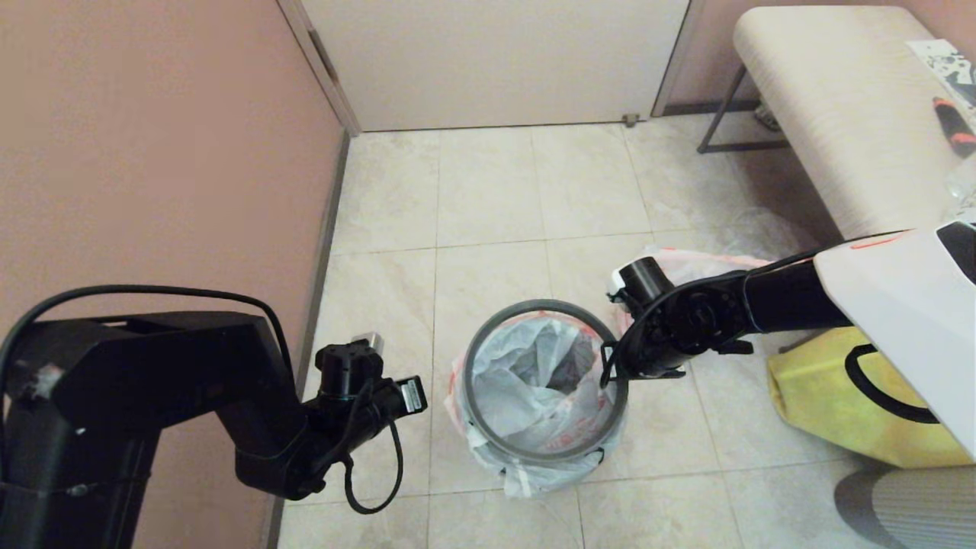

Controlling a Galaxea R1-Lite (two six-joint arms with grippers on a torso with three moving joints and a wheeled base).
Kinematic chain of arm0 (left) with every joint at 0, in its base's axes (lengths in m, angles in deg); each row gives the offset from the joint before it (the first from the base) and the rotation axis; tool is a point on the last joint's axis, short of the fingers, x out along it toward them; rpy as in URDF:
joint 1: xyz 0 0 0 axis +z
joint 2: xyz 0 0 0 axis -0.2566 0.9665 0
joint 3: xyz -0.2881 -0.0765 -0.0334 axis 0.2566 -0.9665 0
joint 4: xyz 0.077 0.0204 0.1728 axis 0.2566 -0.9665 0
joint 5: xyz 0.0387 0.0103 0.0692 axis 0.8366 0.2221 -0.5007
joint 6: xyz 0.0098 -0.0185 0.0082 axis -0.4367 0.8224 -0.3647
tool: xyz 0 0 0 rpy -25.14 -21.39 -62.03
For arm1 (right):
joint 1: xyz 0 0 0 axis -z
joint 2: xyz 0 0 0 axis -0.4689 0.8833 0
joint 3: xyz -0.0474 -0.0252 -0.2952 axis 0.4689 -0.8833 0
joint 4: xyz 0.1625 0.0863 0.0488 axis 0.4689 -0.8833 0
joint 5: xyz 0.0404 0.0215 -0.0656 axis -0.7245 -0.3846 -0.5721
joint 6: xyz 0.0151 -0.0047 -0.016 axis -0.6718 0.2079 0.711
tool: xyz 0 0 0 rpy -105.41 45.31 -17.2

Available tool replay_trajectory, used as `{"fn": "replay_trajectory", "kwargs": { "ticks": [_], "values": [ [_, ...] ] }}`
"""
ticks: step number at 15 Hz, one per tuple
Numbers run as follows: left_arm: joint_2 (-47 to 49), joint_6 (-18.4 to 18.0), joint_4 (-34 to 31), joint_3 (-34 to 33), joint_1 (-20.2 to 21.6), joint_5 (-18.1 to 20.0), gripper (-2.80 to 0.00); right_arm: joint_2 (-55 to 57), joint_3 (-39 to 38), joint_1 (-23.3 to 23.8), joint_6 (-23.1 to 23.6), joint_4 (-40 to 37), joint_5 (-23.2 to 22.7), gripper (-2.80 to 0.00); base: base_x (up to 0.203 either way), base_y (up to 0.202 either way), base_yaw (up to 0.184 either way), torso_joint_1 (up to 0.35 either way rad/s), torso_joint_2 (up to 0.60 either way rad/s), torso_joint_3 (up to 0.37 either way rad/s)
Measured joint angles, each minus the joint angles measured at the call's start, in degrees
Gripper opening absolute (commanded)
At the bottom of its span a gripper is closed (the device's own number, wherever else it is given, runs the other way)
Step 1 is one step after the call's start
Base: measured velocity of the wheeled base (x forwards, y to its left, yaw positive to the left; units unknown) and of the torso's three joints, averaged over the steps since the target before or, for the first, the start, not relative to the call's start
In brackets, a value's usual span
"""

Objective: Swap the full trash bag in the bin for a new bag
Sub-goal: Place the trash can ring on the trash can

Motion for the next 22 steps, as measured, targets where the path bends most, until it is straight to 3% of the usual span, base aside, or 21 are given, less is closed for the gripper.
{"fn": "replay_trajectory", "kwargs": {
  "ticks": [11, 20, 21, 22],
  "values": [
    [0.12, 0.01, 0.00, 0.22, 0.17, -0.01, -2.80, 0.13, -2.43, -2.90, 0.00, -0.87, 4.75, -2.80, 0.000, 0.000, 0.000, 0.000, 0.00, 0.000],
    [0.12, -0.06, -0.05, 0.37, 0.30, 0.01, -2.80, 4.26, 2.63, -4.01, 0.22, -0.79, 5.87, -2.80, 0.000, 0.000, 0.000, 0.000, 0.00, 0.000],
    [0.12, -0.16, -0.05, 0.39, 0.28, 0.02, -2.80, 4.44, 2.70, -4.07, 0.22, -0.68, 6.09, 0.00, 0.000, 0.000, 0.000, 0.000, 0.00, 0.000],
    [0.12, -0.56, -0.05, 0.40, 0.28, 0.00, -2.80, 4.52, 2.75, -4.23, 0.22, -0.46, 6.53, 0.00, 0.000, 0.000, 0.000, 0.000, 0.00, 0.000]
  ]
}}
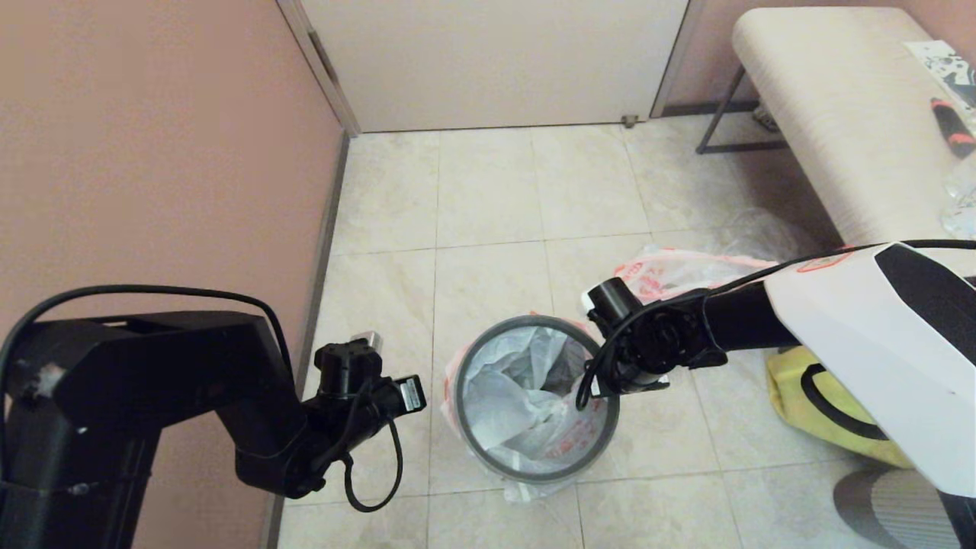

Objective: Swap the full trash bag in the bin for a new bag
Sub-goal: Place the trash can ring on the trash can

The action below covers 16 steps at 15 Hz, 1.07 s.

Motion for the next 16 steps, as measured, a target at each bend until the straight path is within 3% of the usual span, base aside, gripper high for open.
{"fn": "replay_trajectory", "kwargs": {
  "ticks": [5, 9, 10, 16],
  "values": [
    [-1.45, -0.29, -0.06, -1.32, 0.04, 0.06, -2.80, -2.16, -1.22, -0.74, -0.28, 0.25, 0.26, 0.00, 0.000, 0.000, 0.000, 0.000, 0.00, 0.000],
    [-10.26, -0.27, -0.38, -6.75, -0.90, 2.47, -2.80, -9.20, -6.36, -0.99, -1.33, 0.06, -2.71, 0.00, 0.000, 0.000, 0.000, 0.000, 0.00, 0.000],
    [-12.38, -0.29, -0.50, -8.14, -2.12, 4.13, -2.80, -11.40, -8.27, -0.81, -2.29, 0.12, -5.47, -2.80, 0.000, 0.000, 0.000, 0.000, 0.00, 0.000],
    [-15.32, -0.27, -0.27, -9.65, -4.27, 13.87, -2.80, -13.95, -14.96, 2.67, -4.83, 7.51, -32.64, -2.80, 0.000, 0.000, 0.000, 0.000, 0.00, 0.000]
  ]
}}
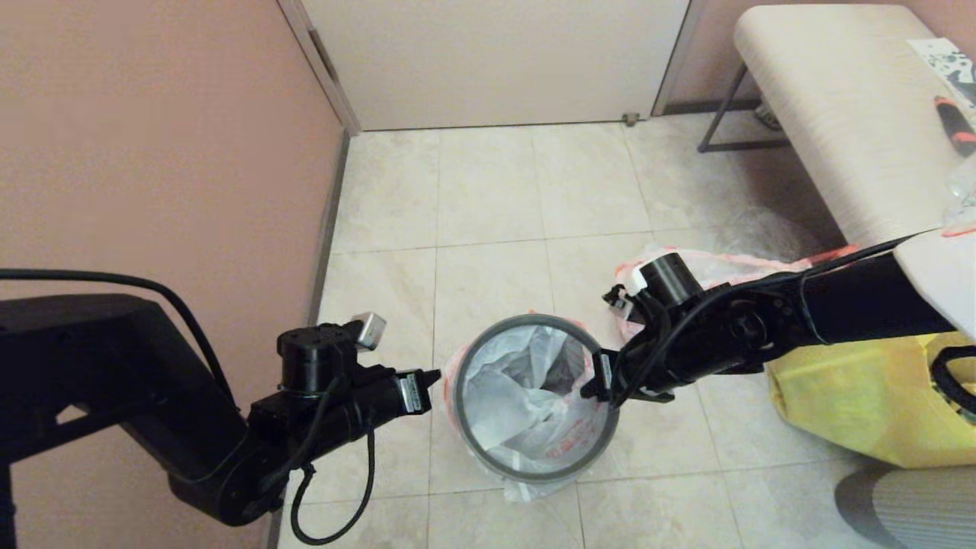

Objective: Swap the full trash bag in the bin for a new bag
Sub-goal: Place the trash can ring on the trash can

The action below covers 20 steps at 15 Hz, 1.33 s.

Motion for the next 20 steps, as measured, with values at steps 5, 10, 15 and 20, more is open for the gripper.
{"fn": "replay_trajectory", "kwargs": {
  "ticks": [5, 10, 15, 20],
  "values": [
    [5.61, -0.92, 0.67, 1.39, 0.83, 5.41, -2.80, 7.92, -0.01, 5.90, 3.83, 8.76, -9.38, -2.80, 0.000, 0.000, 0.000, 0.000, 0.00, 0.000],
    [10.79, -3.27, 3.76, 2.66, 0.35, 5.21, -2.80, 14.11, 1.54, 9.96, 7.95, 12.42, -12.51, -2.80, 0.000, 0.000, 0.000, 0.000, 0.00, 0.000],
    [12.40, -3.64, 4.21, 3.11, 0.49, 5.02, -2.80, 14.06, 1.86, 10.11, 8.47, 12.14, -12.49, -2.80, 0.000, 0.000, 0.000, 0.000, 0.00, 0.000],
    [7.65, -3.52, 6.02, 0.69, 0.61, 4.06, -2.80, 7.24, -1.65, 7.86, 8.57, 11.60, -10.23, -2.80, 0.000, 0.000, 0.000, 0.000, 0.00, 0.000]
  ]
}}
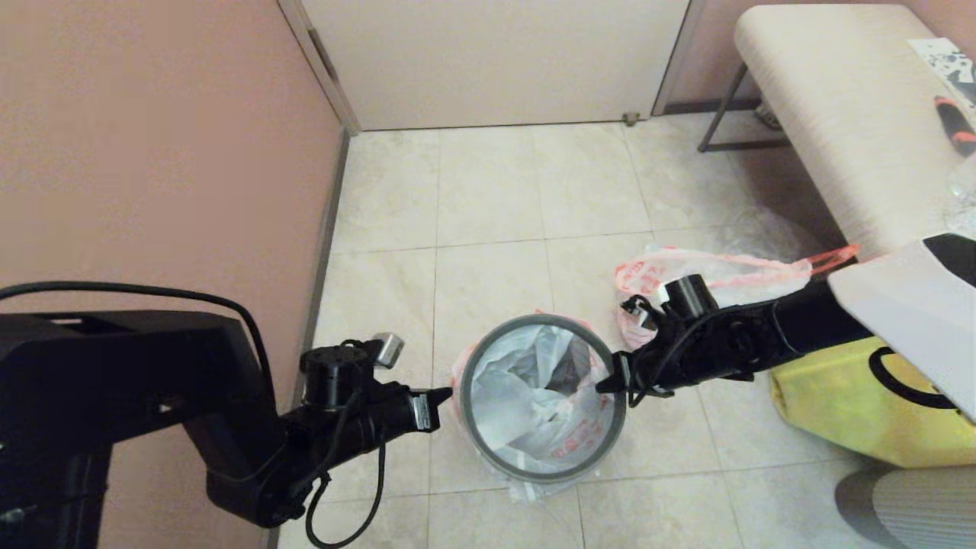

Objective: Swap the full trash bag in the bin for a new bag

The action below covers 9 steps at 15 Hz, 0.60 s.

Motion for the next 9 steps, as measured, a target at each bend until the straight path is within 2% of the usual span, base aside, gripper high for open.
{"fn": "replay_trajectory", "kwargs": {
  "ticks": [2, 5, 7, 9],
  "values": [
    [-5.16, 0.10, 0.24, -1.01, 0.23, -2.40, -2.80, -6.32, -1.95, -2.82, 0.11, -1.48, 7.52, -2.80, 0.000, 0.000, 0.000, 0.000, 0.00, 0.000],
    [-13.19, -1.24, -0.45, -1.19, -0.09, -9.09, -2.80, -16.60, -3.12, -4.55, 2.42, -8.05, 19.02, -2.80, 0.000, 0.000, 0.000, 0.000, 0.00, 0.000],
    [-19.66, -5.79, -2.04, -1.77, -0.62, -16.59, -2.80, -24.25, -4.08, -3.85, 5.14, -14.93, 27.05, -2.80, 0.000, 0.000, 0.000, 0.000, 0.00, 0.000],
    [-27.02, -10.18, -3.33, -3.74, -1.15, -22.78, -2.80, -31.83, -6.13, -2.74, 6.31, -21.54, 32.40, -2.80, 0.000, 0.000, 0.000, 0.000, 0.00, 0.000]
  ]
}}
